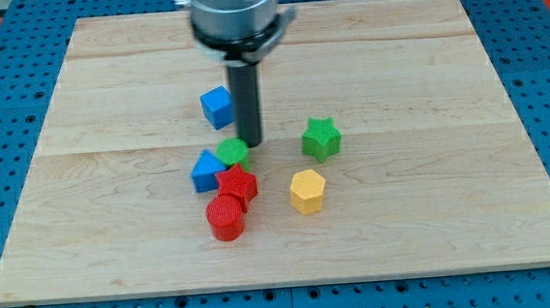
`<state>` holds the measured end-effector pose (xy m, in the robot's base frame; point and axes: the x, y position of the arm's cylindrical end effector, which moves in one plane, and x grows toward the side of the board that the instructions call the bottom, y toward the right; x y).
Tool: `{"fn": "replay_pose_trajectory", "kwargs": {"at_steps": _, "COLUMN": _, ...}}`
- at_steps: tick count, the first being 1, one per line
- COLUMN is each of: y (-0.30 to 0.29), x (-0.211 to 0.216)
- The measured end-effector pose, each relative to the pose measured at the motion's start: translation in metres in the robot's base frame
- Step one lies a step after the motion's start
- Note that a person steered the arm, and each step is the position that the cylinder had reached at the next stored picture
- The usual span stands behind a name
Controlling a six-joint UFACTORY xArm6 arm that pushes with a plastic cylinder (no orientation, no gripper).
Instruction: Move the green circle below to the blue cube
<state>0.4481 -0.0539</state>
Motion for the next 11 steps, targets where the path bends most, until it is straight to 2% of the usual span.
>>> {"fn": "replay_pose_trajectory", "kwargs": {"at_steps": 2, "y": -0.009, "x": -0.028}}
{"fn": "replay_pose_trajectory", "kwargs": {"at_steps": 4, "y": 0.023, "x": -0.058}}
{"fn": "replay_pose_trajectory", "kwargs": {"at_steps": 5, "y": 0.013, "x": -0.021}}
{"fn": "replay_pose_trajectory", "kwargs": {"at_steps": 6, "y": -0.058, "x": -0.005}}
{"fn": "replay_pose_trajectory", "kwargs": {"at_steps": 7, "y": -0.081, "x": -0.030}}
{"fn": "replay_pose_trajectory", "kwargs": {"at_steps": 8, "y": -0.075, "x": -0.041}}
{"fn": "replay_pose_trajectory", "kwargs": {"at_steps": 9, "y": -0.041, "x": -0.050}}
{"fn": "replay_pose_trajectory", "kwargs": {"at_steps": 10, "y": -0.040, "x": -0.074}}
{"fn": "replay_pose_trajectory", "kwargs": {"at_steps": 11, "y": -0.020, "x": -0.077}}
